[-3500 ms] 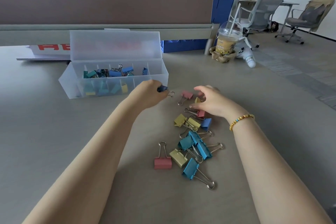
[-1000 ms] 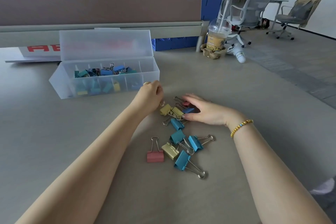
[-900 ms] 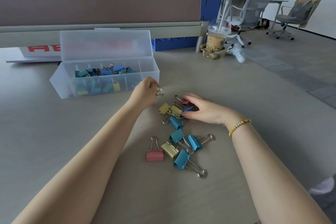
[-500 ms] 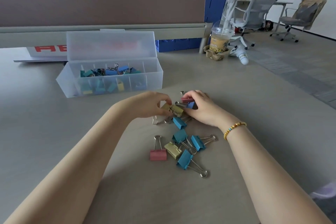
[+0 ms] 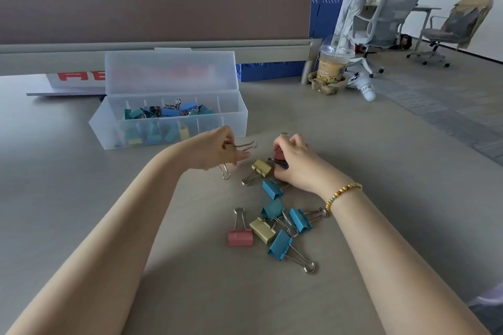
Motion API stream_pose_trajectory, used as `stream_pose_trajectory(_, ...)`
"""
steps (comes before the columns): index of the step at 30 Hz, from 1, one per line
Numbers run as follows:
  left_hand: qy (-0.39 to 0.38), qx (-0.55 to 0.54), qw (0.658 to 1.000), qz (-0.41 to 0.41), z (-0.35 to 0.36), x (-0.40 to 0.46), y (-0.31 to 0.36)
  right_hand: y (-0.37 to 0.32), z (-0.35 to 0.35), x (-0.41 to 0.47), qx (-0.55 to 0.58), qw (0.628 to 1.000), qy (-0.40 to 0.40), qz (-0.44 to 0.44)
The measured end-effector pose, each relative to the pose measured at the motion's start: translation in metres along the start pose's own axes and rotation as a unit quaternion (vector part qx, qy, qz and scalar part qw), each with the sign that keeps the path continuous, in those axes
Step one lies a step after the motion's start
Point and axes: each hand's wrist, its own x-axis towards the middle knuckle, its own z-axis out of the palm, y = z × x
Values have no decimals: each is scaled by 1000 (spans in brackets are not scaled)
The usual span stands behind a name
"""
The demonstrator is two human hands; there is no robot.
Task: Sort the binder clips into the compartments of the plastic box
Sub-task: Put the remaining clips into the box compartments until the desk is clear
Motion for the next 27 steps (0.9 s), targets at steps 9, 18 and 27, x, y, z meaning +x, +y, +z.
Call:
stream_pose_trajectory(9, 31, -134, 990, -17, -13, -5, -3, -8, 12, 7, -206, 977, 55, -1)
stream_pose_trajectory(18, 239, -148, 960, 12, -45, -2, -7, -32, -31, 31, 198, 963, 177, -36)
stream_pose_trajectory(27, 278, -85, 956, -20, -104, 21, -25, -97, -30, 148, 146, 987, 10, -59)
